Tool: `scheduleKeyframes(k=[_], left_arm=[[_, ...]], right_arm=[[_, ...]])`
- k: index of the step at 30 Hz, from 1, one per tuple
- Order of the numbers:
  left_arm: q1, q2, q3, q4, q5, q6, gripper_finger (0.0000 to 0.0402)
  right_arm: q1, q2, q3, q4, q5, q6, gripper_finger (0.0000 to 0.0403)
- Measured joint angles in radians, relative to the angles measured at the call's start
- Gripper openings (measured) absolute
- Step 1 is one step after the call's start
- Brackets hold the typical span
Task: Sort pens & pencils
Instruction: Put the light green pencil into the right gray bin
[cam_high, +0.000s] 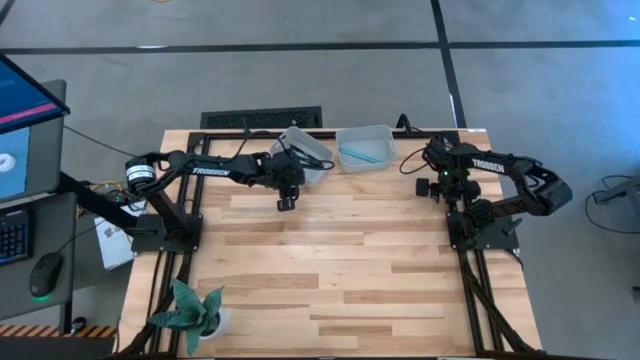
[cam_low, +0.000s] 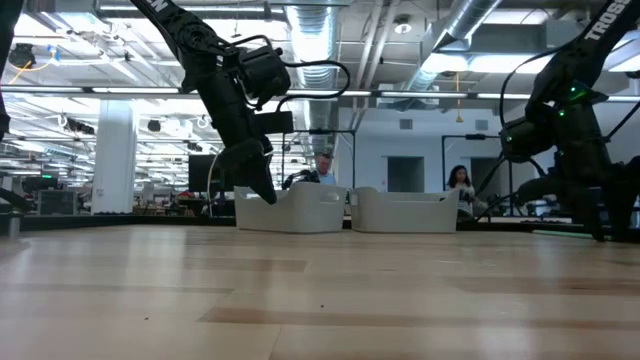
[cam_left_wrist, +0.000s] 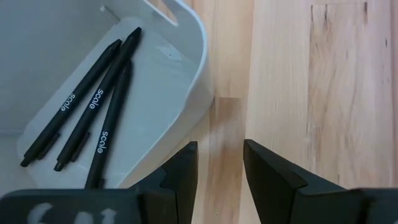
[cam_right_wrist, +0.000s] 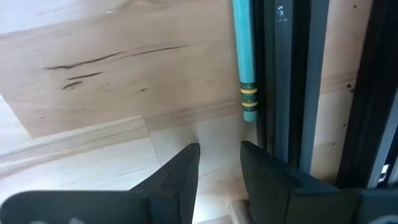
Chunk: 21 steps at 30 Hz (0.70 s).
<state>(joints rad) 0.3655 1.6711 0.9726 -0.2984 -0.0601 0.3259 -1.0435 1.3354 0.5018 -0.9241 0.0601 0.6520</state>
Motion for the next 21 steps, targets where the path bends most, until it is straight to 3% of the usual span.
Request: scheduleKeyframes(k=[11,21], left_arm=[[0.0,0.0,0.0,-0.001,0.0,-0.025,0.0122],[0.0,0.0,0.0,-0.002,-0.005,-0.025,0.0122]], right_arm=[[0.0,0.0,0.004,0.0,0.006,-0.06,0.0146],[-0.012,0.001,0.026,0.169,0.138,-0.073,0.0145]])
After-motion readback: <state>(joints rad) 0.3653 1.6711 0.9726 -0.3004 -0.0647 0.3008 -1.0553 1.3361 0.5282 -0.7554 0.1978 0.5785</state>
